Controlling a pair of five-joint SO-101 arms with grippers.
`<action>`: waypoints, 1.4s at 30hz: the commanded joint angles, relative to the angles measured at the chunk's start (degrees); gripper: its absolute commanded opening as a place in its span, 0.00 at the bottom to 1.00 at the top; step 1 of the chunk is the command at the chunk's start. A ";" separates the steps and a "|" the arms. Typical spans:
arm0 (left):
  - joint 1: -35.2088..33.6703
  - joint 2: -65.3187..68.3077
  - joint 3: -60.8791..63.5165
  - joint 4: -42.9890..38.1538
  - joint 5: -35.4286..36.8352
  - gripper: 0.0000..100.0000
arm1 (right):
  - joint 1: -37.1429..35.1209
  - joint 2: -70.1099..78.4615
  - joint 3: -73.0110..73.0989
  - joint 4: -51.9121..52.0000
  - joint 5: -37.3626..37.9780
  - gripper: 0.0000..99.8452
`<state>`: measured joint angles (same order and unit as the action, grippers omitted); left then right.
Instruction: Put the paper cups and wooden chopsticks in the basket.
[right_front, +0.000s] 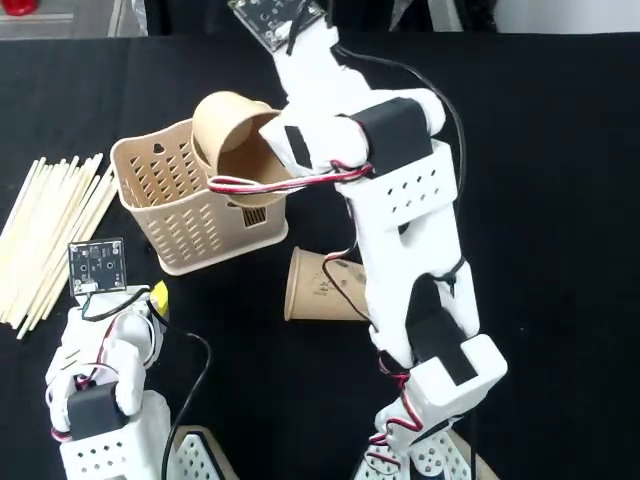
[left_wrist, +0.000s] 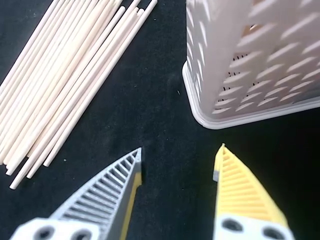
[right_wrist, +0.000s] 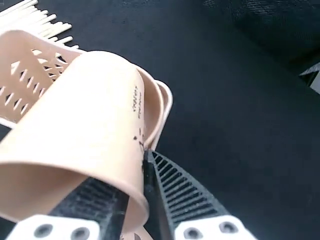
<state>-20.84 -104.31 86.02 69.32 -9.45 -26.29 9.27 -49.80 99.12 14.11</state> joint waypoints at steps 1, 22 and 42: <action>-0.04 -0.09 -0.22 -0.88 -0.18 0.23 | 1.05 -0.75 -2.33 -0.09 2.02 0.02; -0.04 -0.09 0.48 -1.85 -0.18 0.23 | -1.32 -0.75 -8.13 -6.33 5.98 0.22; -0.13 -0.09 0.75 -2.11 -0.09 0.23 | -4.48 -38.46 42.15 2.02 9.49 0.23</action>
<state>-20.84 -104.31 87.34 67.82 -9.45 -32.09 -20.35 -22.81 99.30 23.43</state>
